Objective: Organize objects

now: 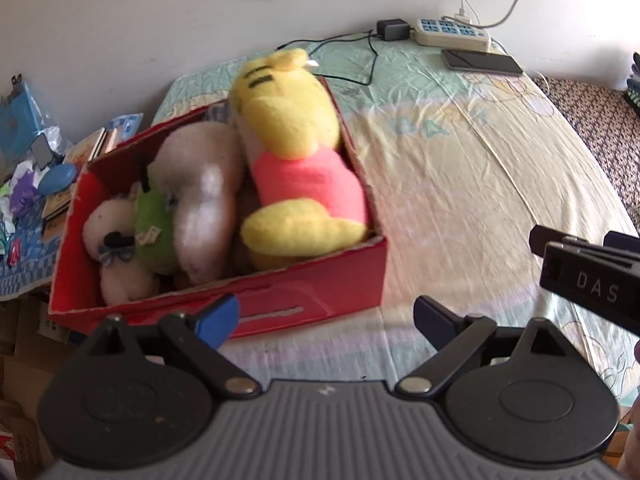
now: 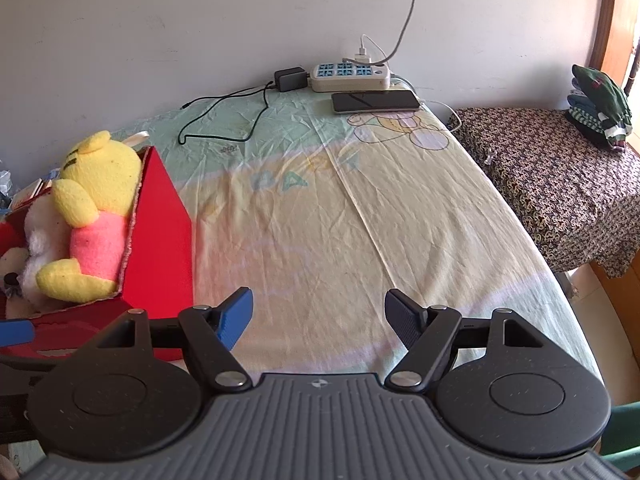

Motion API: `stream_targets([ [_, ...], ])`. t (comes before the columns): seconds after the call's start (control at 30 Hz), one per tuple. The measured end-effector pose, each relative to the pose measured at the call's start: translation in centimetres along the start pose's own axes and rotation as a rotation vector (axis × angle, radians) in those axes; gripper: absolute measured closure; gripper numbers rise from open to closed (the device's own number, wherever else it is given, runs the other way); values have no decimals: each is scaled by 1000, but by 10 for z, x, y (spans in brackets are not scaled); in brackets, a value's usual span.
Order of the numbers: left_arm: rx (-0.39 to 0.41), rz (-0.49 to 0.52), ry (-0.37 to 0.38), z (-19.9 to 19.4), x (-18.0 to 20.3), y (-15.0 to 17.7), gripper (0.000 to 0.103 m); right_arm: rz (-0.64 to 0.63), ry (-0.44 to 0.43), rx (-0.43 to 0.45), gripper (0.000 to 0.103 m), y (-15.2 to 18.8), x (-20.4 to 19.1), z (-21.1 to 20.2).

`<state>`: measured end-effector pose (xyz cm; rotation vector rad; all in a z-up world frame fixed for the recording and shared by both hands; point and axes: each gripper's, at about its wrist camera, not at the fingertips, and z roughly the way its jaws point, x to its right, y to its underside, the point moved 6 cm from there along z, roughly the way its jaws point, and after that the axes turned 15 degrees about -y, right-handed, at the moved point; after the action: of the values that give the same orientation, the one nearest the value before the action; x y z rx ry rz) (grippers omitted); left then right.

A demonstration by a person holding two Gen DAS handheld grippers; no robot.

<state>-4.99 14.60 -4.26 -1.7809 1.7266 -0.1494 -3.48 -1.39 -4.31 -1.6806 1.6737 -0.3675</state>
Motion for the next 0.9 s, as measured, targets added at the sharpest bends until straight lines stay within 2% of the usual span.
stream_targets([
  [0.23, 35, -34, -29, -5, -22, -5, 8, -28, -41, 10, 27, -7, -26, 1],
  [0.53, 24, -97, -56, 5, -63, -5, 8, -68, -110, 14, 27, -16, -71, 4],
  [0.9, 3, -146, -92, 20, -112, 1, 7, -107, -150, 21, 27, -19, -119, 11],
])
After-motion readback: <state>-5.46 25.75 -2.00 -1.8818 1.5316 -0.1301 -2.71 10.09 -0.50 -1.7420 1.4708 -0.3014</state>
